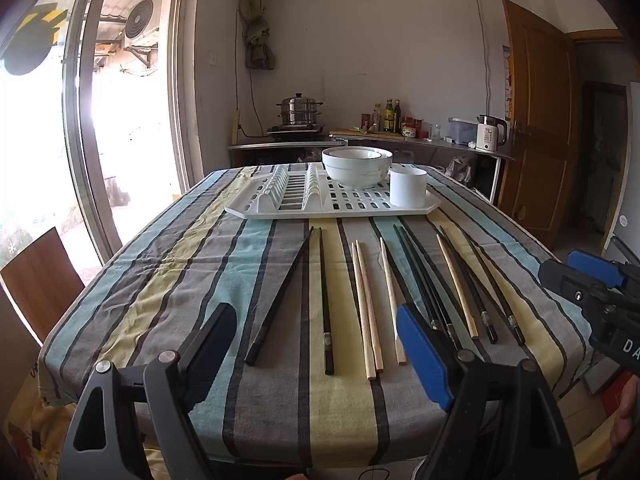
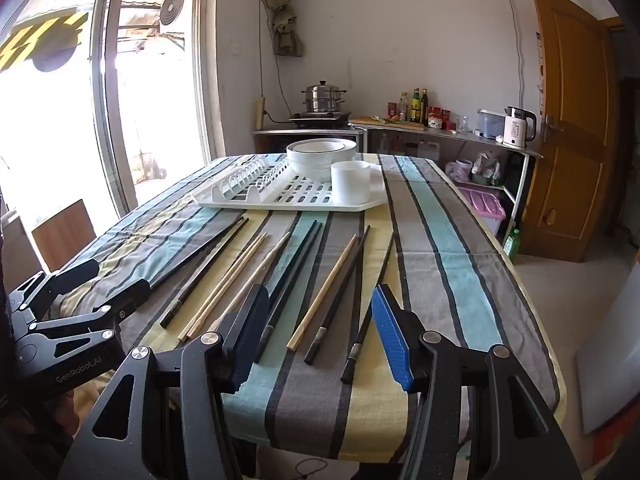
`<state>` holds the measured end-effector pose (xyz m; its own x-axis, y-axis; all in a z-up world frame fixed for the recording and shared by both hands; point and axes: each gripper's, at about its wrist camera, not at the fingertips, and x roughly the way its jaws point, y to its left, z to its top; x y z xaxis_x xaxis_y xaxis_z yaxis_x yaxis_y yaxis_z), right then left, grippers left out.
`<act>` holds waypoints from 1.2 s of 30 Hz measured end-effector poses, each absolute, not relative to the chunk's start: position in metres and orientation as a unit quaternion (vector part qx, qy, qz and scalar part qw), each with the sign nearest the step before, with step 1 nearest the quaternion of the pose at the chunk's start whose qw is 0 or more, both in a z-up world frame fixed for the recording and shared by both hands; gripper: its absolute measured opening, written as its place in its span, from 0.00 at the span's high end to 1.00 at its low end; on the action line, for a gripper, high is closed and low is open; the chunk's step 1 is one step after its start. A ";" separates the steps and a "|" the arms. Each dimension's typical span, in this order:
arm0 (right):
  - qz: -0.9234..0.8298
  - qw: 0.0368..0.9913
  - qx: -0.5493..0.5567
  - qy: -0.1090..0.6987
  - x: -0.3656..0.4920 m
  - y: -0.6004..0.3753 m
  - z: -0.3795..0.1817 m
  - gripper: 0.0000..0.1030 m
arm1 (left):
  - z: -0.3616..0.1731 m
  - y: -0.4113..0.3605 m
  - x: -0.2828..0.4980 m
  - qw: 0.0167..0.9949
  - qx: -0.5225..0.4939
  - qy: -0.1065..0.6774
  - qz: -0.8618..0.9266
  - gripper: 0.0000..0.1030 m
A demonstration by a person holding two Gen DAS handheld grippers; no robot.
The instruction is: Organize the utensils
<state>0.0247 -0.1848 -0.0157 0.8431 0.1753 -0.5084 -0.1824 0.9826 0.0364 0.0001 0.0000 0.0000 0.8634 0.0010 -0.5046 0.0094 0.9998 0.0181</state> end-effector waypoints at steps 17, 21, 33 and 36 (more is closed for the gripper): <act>0.094 0.960 -0.007 0.264 0.025 -0.184 -0.015 0.47 | 0.000 0.000 0.000 0.965 0.008 0.262 -0.003 0.20; 0.094 0.960 -0.007 0.265 0.025 -0.184 -0.016 0.47 | 0.000 0.000 0.000 0.965 0.007 0.262 -0.003 0.20; 0.094 0.959 -0.007 0.265 0.026 -0.184 -0.015 0.47 | 0.000 -0.006 -0.002 0.966 0.007 0.260 -0.003 0.20; 0.096 0.959 -0.007 0.267 0.026 -0.182 -0.016 0.47 | 0.000 -0.009 0.000 0.966 0.004 0.260 -0.003 0.20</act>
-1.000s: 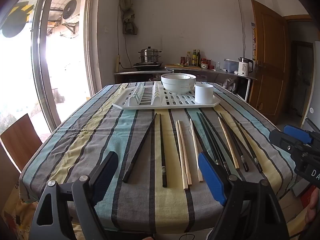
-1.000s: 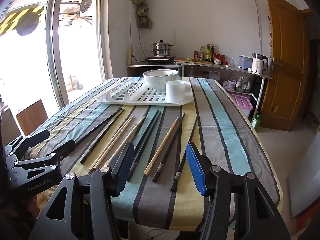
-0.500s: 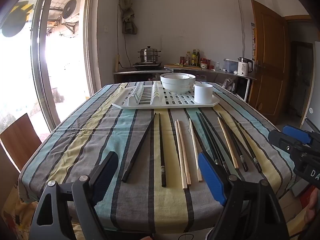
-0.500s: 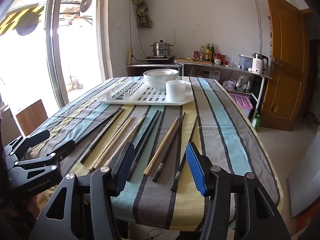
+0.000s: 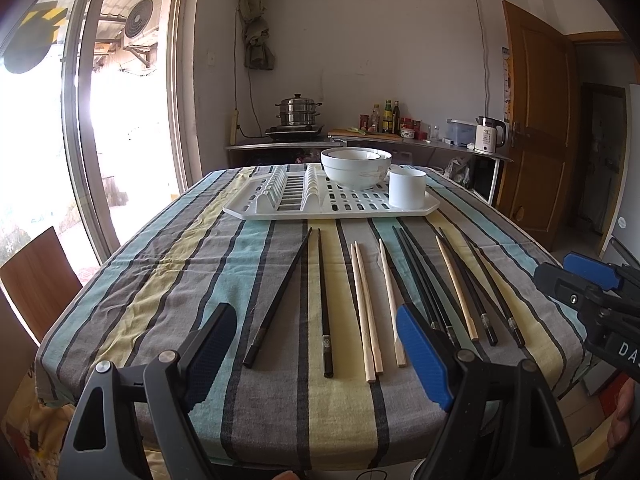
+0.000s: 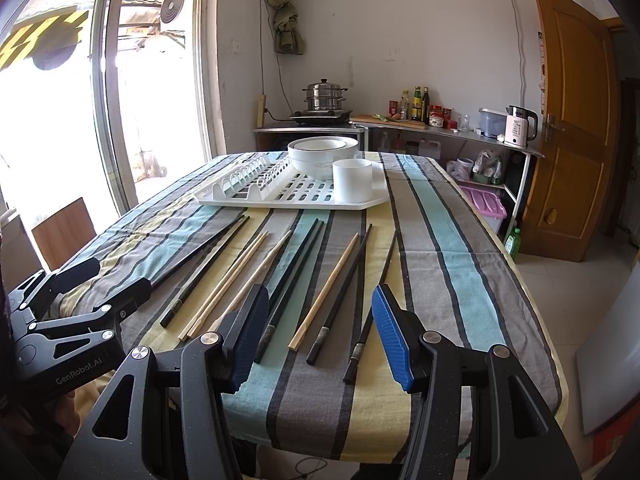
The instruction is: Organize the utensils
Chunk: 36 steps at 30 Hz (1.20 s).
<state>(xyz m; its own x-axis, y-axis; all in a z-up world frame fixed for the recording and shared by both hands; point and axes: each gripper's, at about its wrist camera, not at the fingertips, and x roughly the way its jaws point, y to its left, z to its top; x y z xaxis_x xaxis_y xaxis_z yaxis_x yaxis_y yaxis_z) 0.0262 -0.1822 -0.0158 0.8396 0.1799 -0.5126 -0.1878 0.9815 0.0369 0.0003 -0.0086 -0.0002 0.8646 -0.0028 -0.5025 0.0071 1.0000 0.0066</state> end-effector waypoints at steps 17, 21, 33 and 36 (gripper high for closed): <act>0.123 0.944 0.003 0.307 0.097 -0.179 -0.029 0.47 | -0.013 0.044 0.099 0.941 0.030 0.335 -0.016 0.27; 0.129 0.938 0.004 0.323 0.124 -0.175 -0.032 0.47 | -0.019 0.051 0.136 0.927 0.034 0.372 -0.038 0.35; 0.132 0.900 -0.004 0.416 0.208 -0.156 -0.063 0.77 | -0.041 0.049 0.206 0.899 0.064 0.426 -0.076 0.51; 0.130 0.893 -0.004 0.432 0.219 -0.153 -0.069 0.79 | -0.044 0.047 0.214 0.893 0.067 0.437 -0.084 0.55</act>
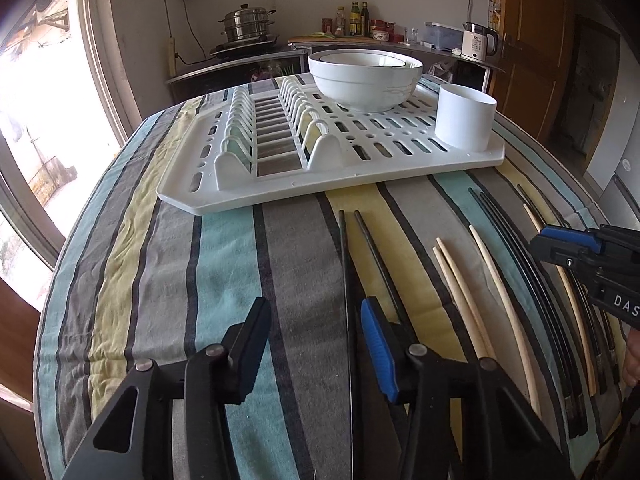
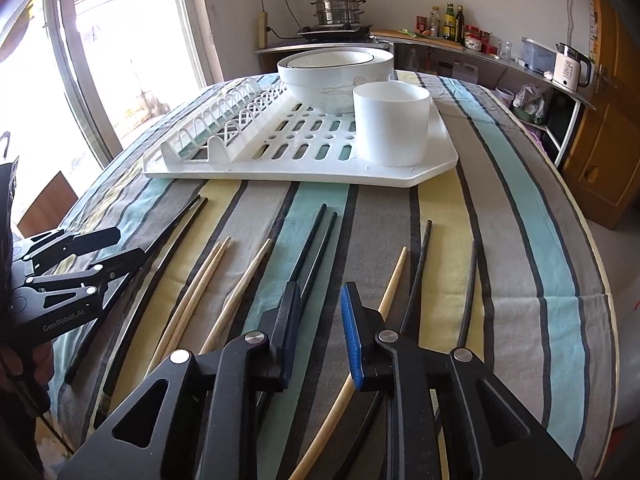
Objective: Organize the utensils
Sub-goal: 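Lower the left tool onto a black chopstick and close it while the right tool grasps another black chopstick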
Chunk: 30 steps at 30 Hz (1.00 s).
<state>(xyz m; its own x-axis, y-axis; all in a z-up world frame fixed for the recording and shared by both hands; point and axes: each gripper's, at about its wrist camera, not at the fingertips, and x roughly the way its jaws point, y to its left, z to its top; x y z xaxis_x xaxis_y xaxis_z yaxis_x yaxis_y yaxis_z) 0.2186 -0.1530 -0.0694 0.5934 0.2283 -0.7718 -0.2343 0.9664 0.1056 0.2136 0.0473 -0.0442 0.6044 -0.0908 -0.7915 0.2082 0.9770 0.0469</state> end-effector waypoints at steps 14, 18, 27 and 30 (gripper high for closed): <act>0.115 0.880 -0.039 0.458 0.238 -0.134 -0.076 0.88 | -0.045 0.029 0.233 0.878 0.113 0.455 -0.097 0.70; 0.115 0.878 -0.044 0.462 0.241 -0.132 -0.075 0.92 | -0.045 0.022 0.238 0.872 0.129 0.459 -0.110 0.77; 0.130 0.881 -0.023 0.454 0.240 -0.139 -0.069 0.94 | -0.044 0.017 0.239 0.866 0.126 0.468 -0.123 0.95; 0.136 0.887 -0.016 0.442 0.236 -0.142 -0.060 0.94 | -0.039 0.020 0.236 0.870 0.117 0.462 -0.123 0.95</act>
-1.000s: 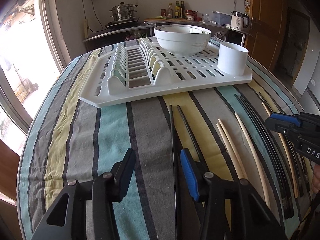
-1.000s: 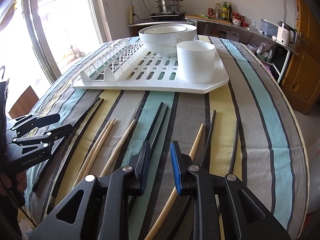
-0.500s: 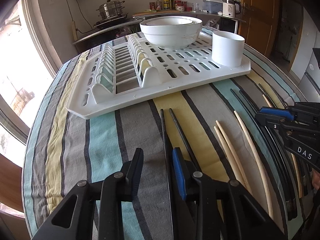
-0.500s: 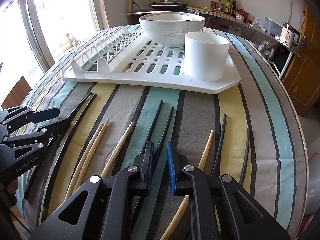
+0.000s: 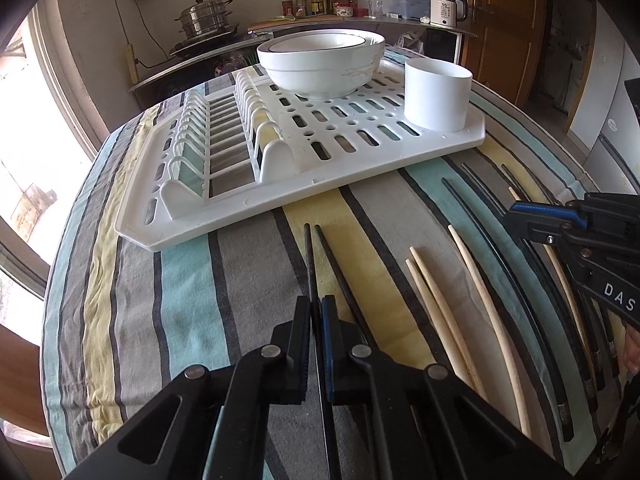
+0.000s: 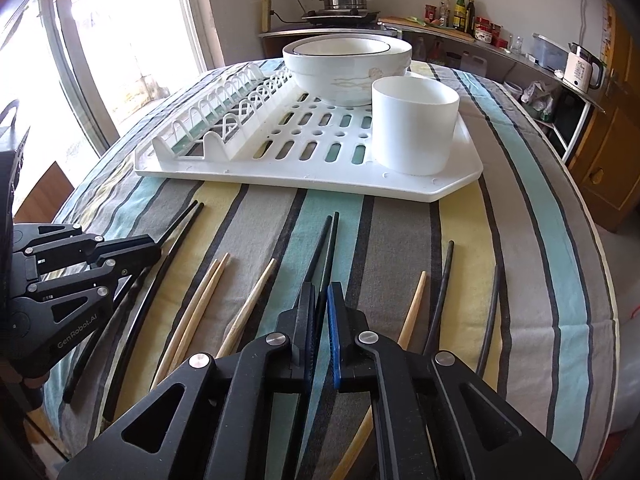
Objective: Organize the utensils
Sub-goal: 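Lower the left tool onto a black chopstick and close it while the right tool grasps another black chopstick, then lift the black chopsticks upright with both tools and carry them over the white cup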
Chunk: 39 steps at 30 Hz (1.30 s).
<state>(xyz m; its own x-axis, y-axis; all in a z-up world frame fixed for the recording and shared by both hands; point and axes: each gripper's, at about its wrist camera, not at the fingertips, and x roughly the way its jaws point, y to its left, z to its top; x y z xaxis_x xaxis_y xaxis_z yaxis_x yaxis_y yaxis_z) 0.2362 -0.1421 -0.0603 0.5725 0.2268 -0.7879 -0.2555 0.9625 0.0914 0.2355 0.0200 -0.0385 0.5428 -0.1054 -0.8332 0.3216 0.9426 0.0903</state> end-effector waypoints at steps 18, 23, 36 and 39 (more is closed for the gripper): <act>0.179 0.925 0.032 0.334 0.199 -0.167 0.022 0.95 | 0.069 0.053 0.186 0.927 0.056 0.352 -0.112 0.95; 0.185 0.934 0.038 0.302 0.183 -0.175 0.039 0.95 | 0.088 0.059 0.171 0.937 0.044 0.330 -0.107 0.95; 0.195 0.944 0.054 0.262 0.167 -0.189 0.064 0.95 | 0.121 0.056 0.156 0.948 0.025 0.296 -0.117 0.96; 0.195 0.946 0.052 0.256 0.169 -0.191 0.069 0.95 | 0.131 0.050 0.160 0.948 0.022 0.290 -0.127 0.96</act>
